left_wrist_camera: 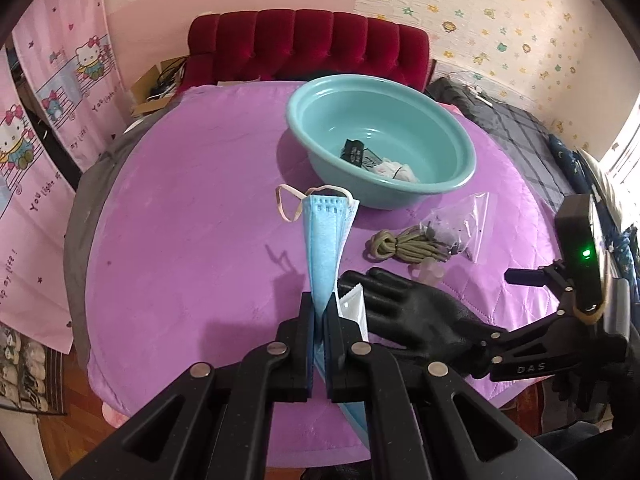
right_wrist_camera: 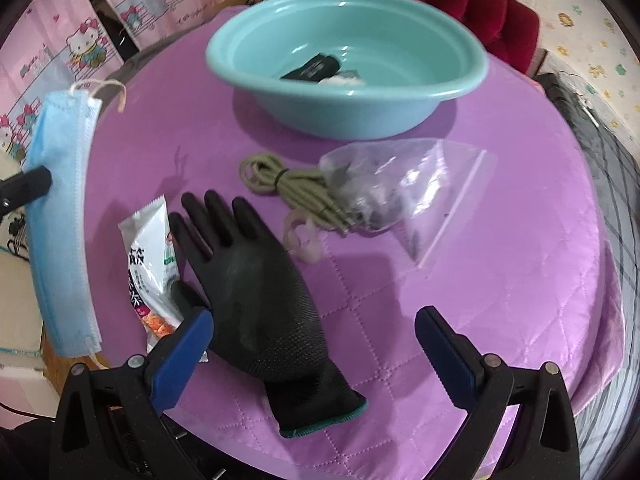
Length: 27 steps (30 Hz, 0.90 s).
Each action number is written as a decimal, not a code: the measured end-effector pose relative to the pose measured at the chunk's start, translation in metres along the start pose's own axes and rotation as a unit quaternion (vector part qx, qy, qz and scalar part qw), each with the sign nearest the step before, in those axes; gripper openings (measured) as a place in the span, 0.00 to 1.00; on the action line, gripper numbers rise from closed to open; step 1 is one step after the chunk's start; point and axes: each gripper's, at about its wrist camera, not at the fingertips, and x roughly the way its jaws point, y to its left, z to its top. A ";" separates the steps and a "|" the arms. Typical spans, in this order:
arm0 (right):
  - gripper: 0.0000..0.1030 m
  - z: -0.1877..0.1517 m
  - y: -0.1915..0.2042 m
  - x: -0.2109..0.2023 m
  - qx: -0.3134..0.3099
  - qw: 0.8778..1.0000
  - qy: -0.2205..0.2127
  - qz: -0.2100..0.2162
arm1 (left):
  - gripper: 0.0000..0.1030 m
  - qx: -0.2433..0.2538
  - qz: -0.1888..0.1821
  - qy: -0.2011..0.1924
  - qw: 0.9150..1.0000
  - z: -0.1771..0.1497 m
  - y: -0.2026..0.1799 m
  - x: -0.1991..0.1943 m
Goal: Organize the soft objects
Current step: 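Grasp the black glove cuff with the right tool while the left tool holds the mask up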
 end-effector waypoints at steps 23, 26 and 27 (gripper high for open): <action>0.82 0.011 0.023 0.078 -0.025 0.995 0.083 0.042 | 0.03 -0.023 0.023 0.011 0.999 -0.012 0.011 0.001; 0.39 0.013 0.021 0.080 -0.016 0.993 0.091 0.068 | 0.03 -0.022 0.025 0.012 0.999 -0.012 0.011 0.001; 0.12 0.014 0.022 0.078 -0.016 0.993 0.089 0.073 | 0.03 -0.022 0.025 0.012 0.999 -0.012 0.011 0.001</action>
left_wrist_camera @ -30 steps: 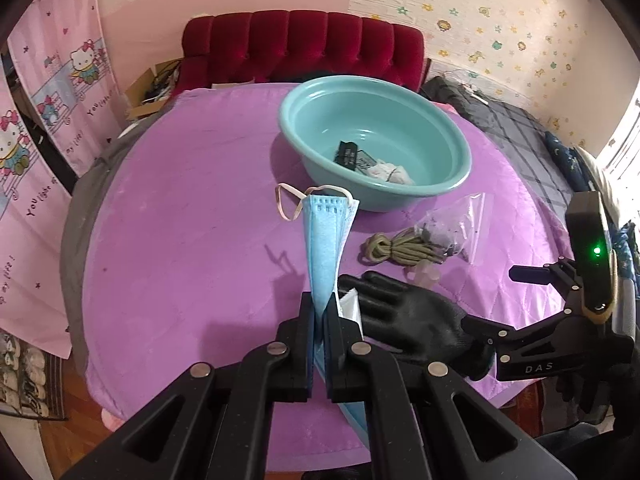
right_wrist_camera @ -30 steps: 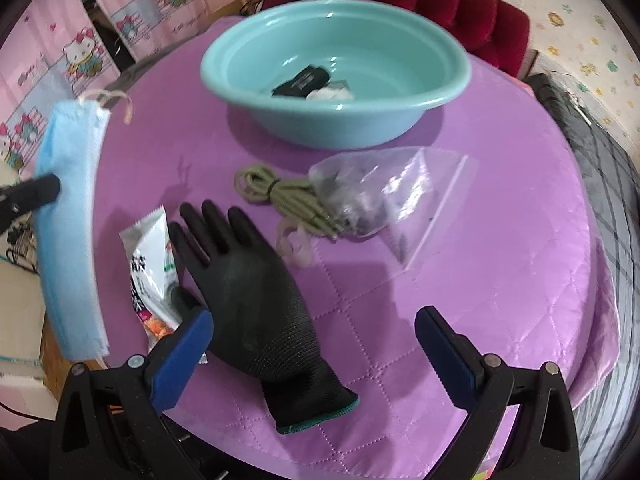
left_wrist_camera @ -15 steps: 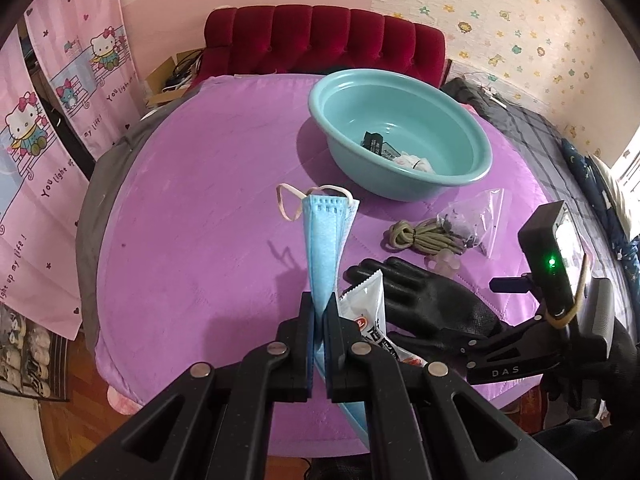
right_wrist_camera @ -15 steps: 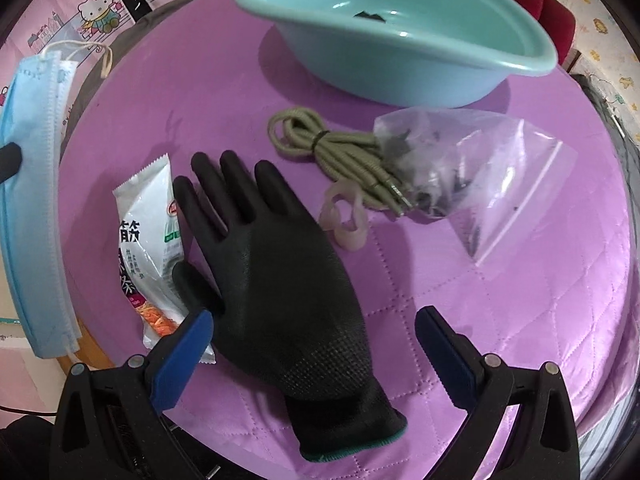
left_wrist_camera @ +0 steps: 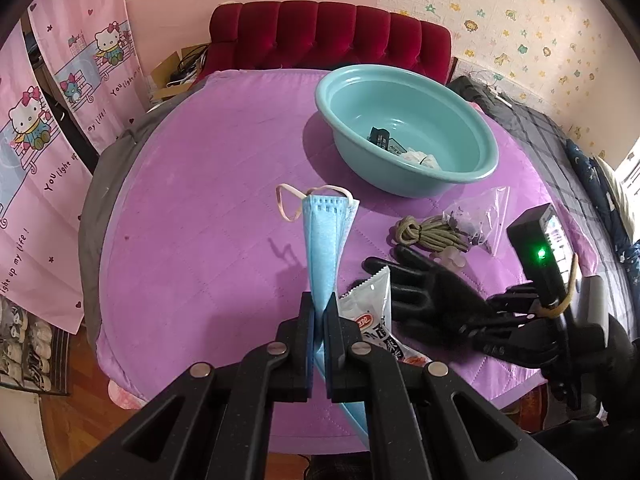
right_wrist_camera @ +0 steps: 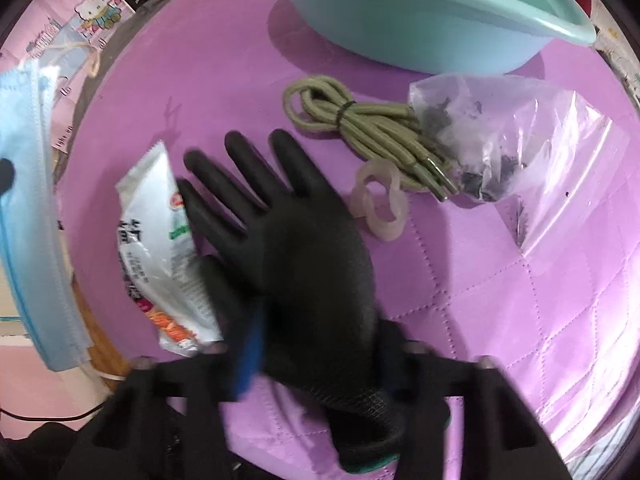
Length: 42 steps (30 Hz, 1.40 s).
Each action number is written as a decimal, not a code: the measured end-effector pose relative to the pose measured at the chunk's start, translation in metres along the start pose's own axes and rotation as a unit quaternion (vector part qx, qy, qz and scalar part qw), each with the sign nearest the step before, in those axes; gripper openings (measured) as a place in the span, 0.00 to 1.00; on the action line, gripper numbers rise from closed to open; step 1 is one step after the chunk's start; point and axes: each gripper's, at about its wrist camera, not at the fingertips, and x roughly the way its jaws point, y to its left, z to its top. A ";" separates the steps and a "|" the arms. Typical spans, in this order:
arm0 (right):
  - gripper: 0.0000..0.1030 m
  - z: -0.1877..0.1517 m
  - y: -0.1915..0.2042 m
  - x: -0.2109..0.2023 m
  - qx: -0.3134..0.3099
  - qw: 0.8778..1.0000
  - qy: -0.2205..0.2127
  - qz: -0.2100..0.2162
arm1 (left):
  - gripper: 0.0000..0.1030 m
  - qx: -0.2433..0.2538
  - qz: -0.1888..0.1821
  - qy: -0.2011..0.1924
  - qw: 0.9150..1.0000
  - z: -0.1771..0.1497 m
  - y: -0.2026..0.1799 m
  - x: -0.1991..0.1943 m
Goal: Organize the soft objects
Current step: 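Grasp the black glove cuff with the right tool while the left tool holds the mask up, then carry the blue mask and black glove over the teal basin with both tools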
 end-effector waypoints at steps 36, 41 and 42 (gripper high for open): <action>0.05 -0.030 -0.010 -0.124 0.003 0.994 -0.113 -0.011 | 0.03 0.055 -0.038 -0.028 0.997 0.014 -0.035 -0.025; 0.05 -0.031 -0.008 -0.138 0.011 0.992 -0.127 -0.022 | 0.03 0.067 -0.047 -0.037 0.996 0.019 -0.045 -0.031; 0.05 -0.031 -0.009 -0.140 0.013 0.991 -0.129 -0.024 | 0.03 0.068 -0.049 -0.039 0.996 0.021 -0.046 -0.032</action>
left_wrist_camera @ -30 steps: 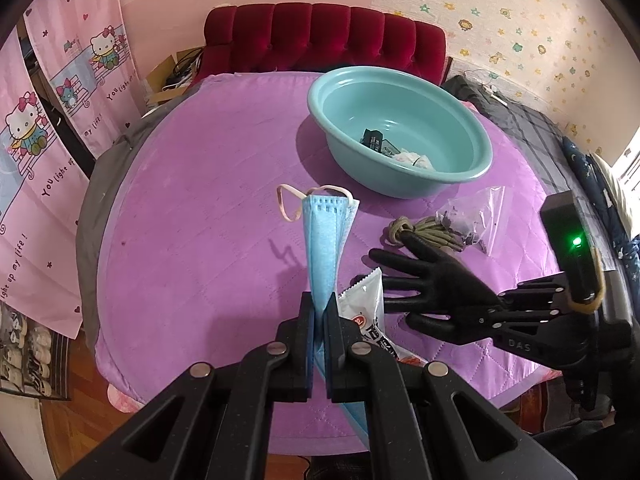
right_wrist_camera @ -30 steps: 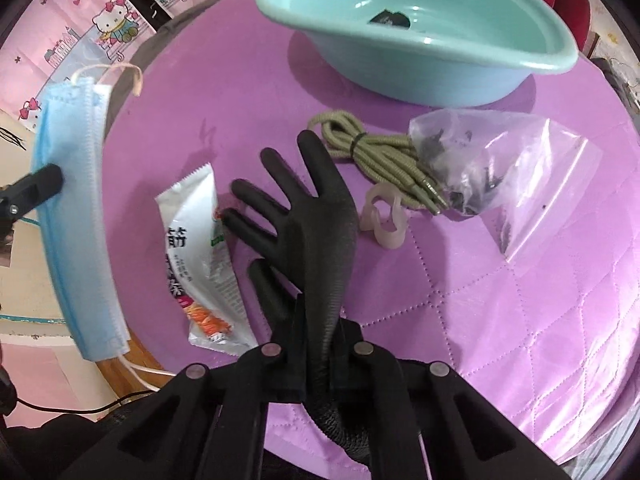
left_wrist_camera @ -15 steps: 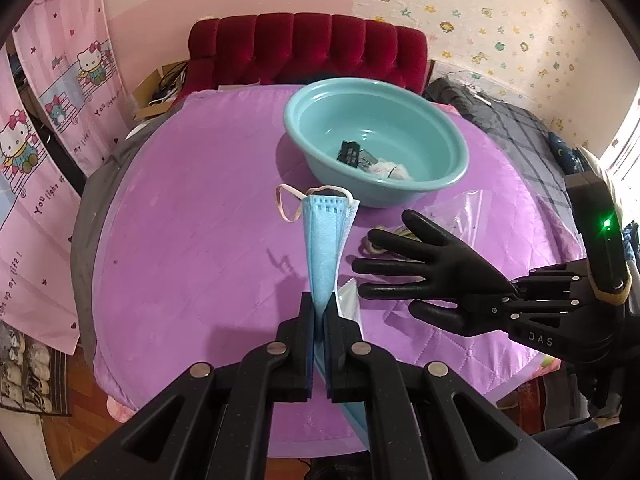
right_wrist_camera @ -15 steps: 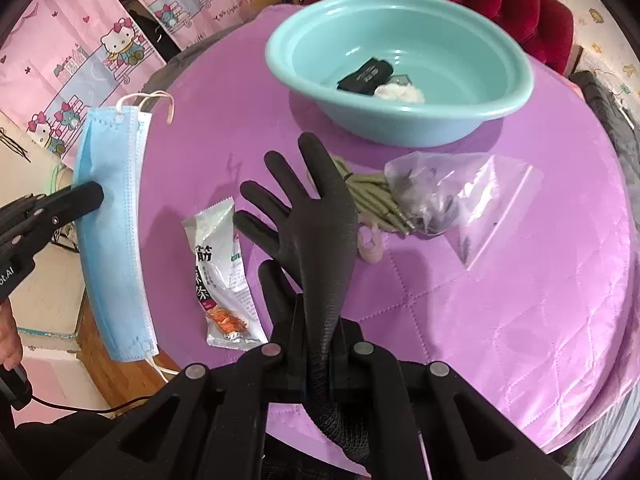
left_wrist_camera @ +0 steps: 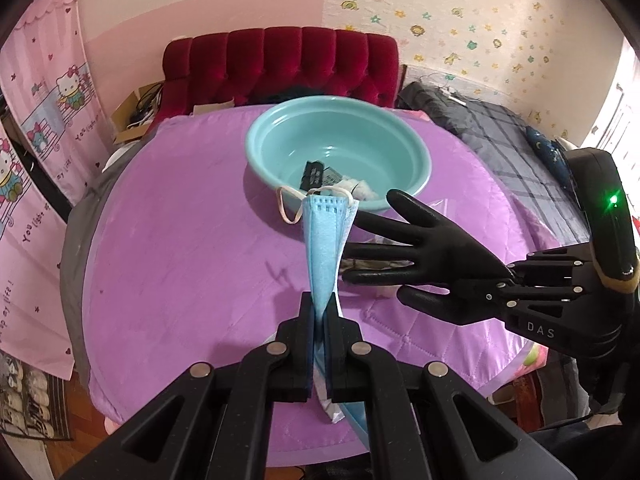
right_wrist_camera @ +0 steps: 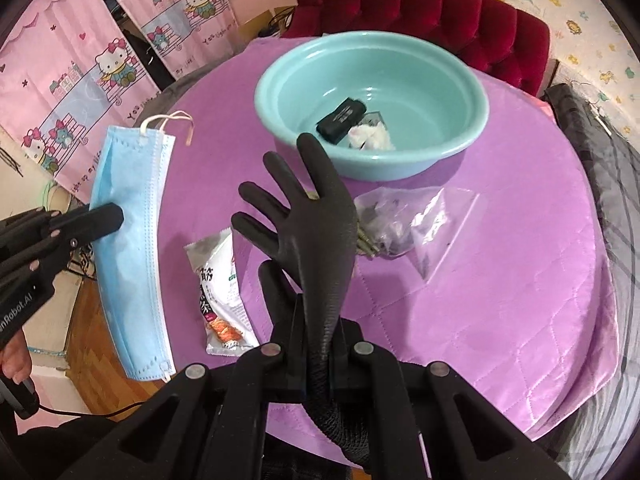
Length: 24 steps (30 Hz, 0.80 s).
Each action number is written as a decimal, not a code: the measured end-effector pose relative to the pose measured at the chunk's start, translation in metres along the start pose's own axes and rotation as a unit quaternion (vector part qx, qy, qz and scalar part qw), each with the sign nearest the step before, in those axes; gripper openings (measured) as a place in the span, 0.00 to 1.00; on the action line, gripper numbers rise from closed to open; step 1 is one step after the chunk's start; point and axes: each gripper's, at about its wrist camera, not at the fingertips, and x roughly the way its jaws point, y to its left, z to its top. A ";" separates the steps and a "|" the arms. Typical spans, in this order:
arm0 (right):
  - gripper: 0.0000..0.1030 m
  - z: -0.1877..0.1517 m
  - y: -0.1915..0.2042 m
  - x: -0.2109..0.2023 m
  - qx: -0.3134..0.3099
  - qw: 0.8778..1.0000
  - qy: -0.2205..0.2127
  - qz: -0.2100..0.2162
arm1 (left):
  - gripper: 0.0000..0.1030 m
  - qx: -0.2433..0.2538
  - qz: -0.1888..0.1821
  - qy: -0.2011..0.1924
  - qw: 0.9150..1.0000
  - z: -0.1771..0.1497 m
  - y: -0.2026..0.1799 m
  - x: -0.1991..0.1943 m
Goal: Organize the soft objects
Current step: 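Carry the blue mask and black glove over the teal basin with both tools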
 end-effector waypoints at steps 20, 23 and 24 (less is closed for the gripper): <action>0.05 0.024 -0.003 -0.045 0.016 0.999 -0.038 -0.019 | 0.03 0.032 -0.028 -0.019 0.999 0.040 -0.015 -0.005; 0.05 0.033 -0.006 -0.049 0.017 0.999 -0.042 -0.022 | 0.03 0.034 -0.035 -0.022 0.999 0.049 -0.015 -0.005; 0.05 0.036 -0.006 -0.051 0.017 0.999 -0.043 -0.023 | 0.03 0.036 -0.035 -0.024 0.998 0.053 -0.015 -0.005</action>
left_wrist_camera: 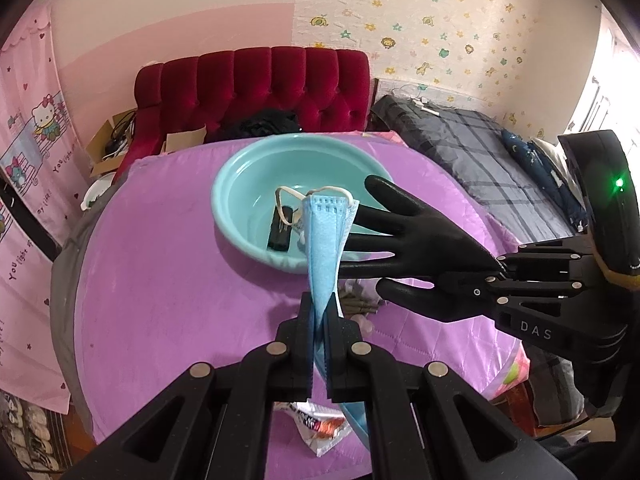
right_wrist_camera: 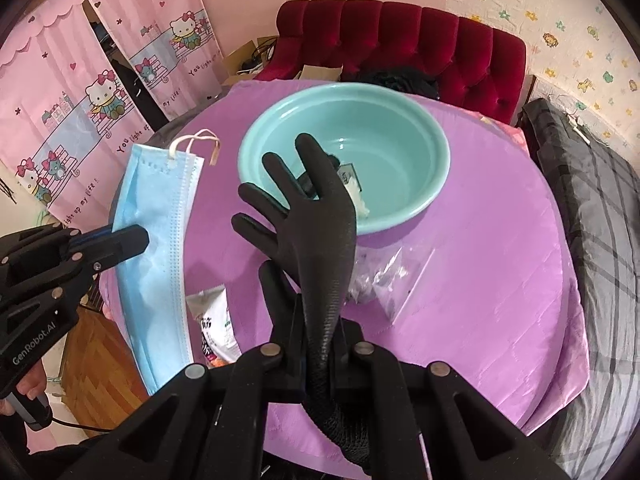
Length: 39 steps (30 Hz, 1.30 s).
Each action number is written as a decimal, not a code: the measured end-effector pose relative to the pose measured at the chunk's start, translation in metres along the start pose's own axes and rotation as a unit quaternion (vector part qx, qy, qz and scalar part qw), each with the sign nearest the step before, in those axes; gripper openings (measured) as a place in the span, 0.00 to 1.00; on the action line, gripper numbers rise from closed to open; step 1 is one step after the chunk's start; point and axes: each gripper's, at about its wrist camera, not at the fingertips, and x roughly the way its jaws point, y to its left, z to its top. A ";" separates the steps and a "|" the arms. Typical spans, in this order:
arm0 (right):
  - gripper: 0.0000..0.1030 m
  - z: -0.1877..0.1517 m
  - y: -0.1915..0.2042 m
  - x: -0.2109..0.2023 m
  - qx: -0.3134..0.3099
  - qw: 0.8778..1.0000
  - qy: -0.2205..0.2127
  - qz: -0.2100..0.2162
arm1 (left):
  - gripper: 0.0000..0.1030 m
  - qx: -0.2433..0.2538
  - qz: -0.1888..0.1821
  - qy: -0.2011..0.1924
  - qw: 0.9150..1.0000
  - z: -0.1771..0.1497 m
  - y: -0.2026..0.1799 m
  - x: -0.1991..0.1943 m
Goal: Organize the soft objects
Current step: 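Carry the blue mask and black glove over the teal basin with both tools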
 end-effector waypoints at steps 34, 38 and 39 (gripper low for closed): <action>0.07 0.138 -0.038 0.058 0.026 1.000 0.002 -0.012 | 0.03 0.026 -0.008 -0.011 1.000 0.126 0.038 0.080; 0.08 0.152 -0.042 0.075 0.033 0.999 0.009 -0.013 | 0.03 0.024 -0.008 -0.005 1.000 0.138 0.046 0.097; 0.08 0.155 -0.044 0.079 0.036 0.999 0.010 -0.013 | 0.03 0.023 -0.007 -0.004 1.000 0.140 0.048 0.101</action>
